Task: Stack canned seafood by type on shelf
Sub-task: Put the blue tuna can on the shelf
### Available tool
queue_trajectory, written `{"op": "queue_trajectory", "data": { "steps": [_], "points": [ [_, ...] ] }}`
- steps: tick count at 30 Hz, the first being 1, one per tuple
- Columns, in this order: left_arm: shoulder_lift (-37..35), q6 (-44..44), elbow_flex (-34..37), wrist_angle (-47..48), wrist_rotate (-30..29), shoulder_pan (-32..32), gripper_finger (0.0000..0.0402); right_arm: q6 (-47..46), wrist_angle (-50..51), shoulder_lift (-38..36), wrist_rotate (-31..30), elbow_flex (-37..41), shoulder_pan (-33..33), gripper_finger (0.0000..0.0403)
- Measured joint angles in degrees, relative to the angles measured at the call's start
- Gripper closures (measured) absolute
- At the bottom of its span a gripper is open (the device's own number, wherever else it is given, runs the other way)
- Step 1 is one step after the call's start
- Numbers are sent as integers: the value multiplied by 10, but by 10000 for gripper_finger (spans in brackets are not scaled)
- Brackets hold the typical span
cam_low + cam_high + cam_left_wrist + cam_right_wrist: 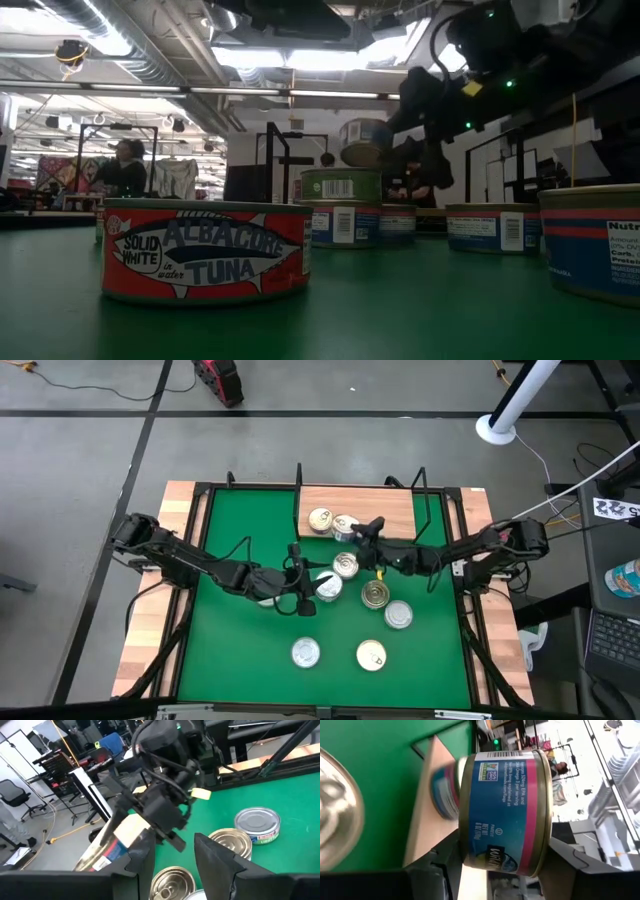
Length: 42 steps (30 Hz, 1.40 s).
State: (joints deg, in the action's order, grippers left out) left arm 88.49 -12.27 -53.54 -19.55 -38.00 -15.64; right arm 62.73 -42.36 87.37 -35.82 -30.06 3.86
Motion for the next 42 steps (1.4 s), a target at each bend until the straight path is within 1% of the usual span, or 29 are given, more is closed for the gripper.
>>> {"op": "queue_trajectory", "data": {
  "steps": [5,15,19,23,26,30,36,39,42],
  "points": [
    [0,4,0,13,0,0,271,6,3,0,14,0,46,210],
    [0,5,0,11,0,0,271,7,6,0,110,0,135,210],
    [0,5,0,10,0,0,271,7,6,0,159,0,172,210],
    [0,16,0,10,0,0,271,7,9,0,221,0,209,210],
    [0,18,0,10,0,0,271,7,14,0,253,-3,235,210],
    [0,18,0,10,0,1,271,6,78,0,271,-41,262,210],
    [0,18,0,10,0,1,271,1,179,-1,279,-114,274,210],
    [0,18,0,10,0,2,271,-9,218,-1,281,-134,274,210],
    [0,18,0,10,0,2,271,-10,234,3,295,-139,274,210]
  ]
}}
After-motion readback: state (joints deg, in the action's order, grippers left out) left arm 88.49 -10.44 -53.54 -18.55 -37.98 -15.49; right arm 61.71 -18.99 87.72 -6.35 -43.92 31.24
